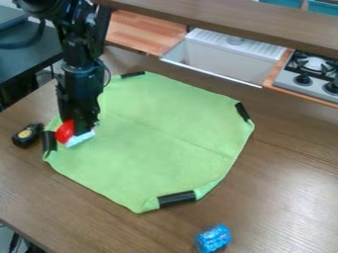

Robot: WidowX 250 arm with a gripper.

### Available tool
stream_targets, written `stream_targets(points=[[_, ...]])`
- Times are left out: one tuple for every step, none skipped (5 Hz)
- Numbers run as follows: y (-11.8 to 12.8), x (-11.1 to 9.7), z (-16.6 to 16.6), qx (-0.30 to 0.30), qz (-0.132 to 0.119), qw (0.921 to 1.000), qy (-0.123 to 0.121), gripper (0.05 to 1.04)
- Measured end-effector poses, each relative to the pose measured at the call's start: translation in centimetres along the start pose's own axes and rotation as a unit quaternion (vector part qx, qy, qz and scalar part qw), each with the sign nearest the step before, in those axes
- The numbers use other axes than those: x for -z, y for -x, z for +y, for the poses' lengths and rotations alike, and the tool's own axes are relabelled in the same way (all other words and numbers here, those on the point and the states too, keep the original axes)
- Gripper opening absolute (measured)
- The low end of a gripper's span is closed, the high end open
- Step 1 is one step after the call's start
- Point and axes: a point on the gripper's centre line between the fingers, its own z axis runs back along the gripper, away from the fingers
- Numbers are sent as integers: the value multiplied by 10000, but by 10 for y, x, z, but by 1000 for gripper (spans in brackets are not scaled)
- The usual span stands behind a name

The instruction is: Put the nigirizushi on the bottom left edge of the towel

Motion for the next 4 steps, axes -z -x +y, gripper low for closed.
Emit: stream_targets(points=[[1, 5, -4, 55, -108, 9999, 22, 882], [5, -6, 2, 76, -163, 9998, 4, 1010], [4, -29, 11, 221, -217, 9995, -74, 1005], [2, -58, 27, 210, -417, 9989, -22, 999]])
